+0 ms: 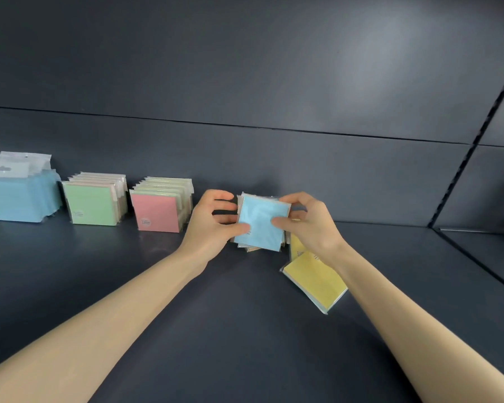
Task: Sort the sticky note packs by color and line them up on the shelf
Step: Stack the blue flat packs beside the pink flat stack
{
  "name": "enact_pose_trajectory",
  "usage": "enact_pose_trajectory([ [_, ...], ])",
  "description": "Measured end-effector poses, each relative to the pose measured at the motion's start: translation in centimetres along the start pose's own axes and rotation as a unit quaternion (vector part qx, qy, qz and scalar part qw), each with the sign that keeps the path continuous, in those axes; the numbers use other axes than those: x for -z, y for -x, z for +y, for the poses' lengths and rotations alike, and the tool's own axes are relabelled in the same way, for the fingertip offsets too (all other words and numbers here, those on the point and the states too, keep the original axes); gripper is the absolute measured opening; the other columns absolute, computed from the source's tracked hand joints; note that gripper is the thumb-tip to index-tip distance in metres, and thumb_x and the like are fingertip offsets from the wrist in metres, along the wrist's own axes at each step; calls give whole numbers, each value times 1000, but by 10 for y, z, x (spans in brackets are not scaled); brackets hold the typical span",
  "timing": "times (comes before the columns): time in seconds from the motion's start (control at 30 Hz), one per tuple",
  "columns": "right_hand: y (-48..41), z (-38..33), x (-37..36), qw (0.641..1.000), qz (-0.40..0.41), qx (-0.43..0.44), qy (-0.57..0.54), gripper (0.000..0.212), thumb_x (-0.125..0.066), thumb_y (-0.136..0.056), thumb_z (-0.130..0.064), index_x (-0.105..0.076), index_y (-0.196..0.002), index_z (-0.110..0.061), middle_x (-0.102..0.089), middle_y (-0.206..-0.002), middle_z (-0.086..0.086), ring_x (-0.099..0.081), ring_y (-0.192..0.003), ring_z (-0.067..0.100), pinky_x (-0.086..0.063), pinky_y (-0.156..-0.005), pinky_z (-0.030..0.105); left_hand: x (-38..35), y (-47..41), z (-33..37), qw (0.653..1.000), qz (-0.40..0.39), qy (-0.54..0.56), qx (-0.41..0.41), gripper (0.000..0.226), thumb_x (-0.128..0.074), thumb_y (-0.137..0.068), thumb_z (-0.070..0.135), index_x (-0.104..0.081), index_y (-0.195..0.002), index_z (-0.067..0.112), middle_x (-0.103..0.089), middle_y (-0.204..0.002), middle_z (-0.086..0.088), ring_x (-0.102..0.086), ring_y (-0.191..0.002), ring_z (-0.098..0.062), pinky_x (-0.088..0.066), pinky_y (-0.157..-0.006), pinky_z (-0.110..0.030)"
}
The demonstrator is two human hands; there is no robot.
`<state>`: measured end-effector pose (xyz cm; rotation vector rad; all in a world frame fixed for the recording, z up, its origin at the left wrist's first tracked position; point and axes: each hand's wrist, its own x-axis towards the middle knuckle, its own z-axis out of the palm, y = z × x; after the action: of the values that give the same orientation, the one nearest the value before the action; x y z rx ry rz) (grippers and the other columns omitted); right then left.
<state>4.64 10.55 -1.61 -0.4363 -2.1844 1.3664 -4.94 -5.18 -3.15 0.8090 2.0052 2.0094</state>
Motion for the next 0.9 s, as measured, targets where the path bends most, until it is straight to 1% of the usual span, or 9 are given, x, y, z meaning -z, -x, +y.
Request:
enact_pose_trajectory([
  [0.07,1,-2,1,998,6,-3,-63,42,-71,-81,-5,-51,-117,-13,-61,-105,-1,-64,-89,16,-55,-78,28,0,0,3,998,3,61,31,61,-77,-70,-3,-50,-120,20,-65,-105,-1,-66,-93,-15,-54,-78,-28],
  [0.17,3,-5,0,993,-37,-21,-112,53,-77,-74,-5,-52,-120,-10,-65,-110,3,-65,-99,17,-56,-80,24,2,0,8,993,-24,107,40,48,-75,-73,-3,-60,-115,15,-69,-107,-7,-67,-99,-21,-54,-86,-34],
  [0.33,3,-8,6,982,-35,-32,-185,46,-73,-77,-1,-54,-119,-6,-70,-110,7,-69,-98,24,-57,-83,42,8,1,12,976,-116,159,95,27,-60,-90,11,-61,-117,9,-70,-111,-9,-68,-99,-25,-57,-82,-37],
  [0.43,1,-9,14,970,16,-39,-238,44,-71,-79,0,-52,-118,-6,-69,-110,8,-69,-98,25,-58,-80,42,12,-1,11,980,-91,150,93,24,-59,-91,12,-61,-115,9,-71,-108,-8,-69,-96,-23,-57,-82,-39],
  [0.53,2,-8,23,961,46,-39,-269,39,-68,-82,0,-51,-117,-7,-68,-107,3,-70,-92,20,-58,-69,33,13,-3,9,981,-44,160,97,22,-60,-91,10,-61,-112,7,-70,-108,-8,-69,-94,-21,-56,-82,-38],
  [0.63,5,-7,25,956,13,-41,-291,39,-65,-84,-1,-51,-120,-6,-68,-111,5,-70,-95,22,-59,-71,35,12,-1,9,981,-29,168,92,17,-59,-92,13,-63,-108,8,-70,-105,-6,-68,-92,-18,-55,-80,-36],
  [0.73,8,-9,24,958,-45,-40,-279,37,-63,-85,-2,-52,-120,-8,-68,-113,5,-68,-100,25,-59,-79,40,9,0,13,990,-12,117,73,15,-61,-91,26,-64,-99,13,-67,-94,-1,-64,-83,-12,-50,-70,-28],
  [0.83,10,-11,19,962,-101,-54,-247,37,-64,-85,-2,-53,-120,-9,-69,-113,5,-69,-99,24,-58,-79,38,10,0,12,994,-15,80,76,27,-59,-90,38,-60,-88,11,-59,-86,-3,-55,-77,-14,-42,-67,-26],
  [0.9,11,-10,14,965,-118,-63,-225,37,-64,-85,-2,-53,-120,-8,-69,-111,6,-69,-98,23,-59,-78,36,12,1,12,992,-62,74,83,37,-54,-90,48,-58,-85,11,-55,-83,-5,-52,-78,-16,-41,-68,-26],
])
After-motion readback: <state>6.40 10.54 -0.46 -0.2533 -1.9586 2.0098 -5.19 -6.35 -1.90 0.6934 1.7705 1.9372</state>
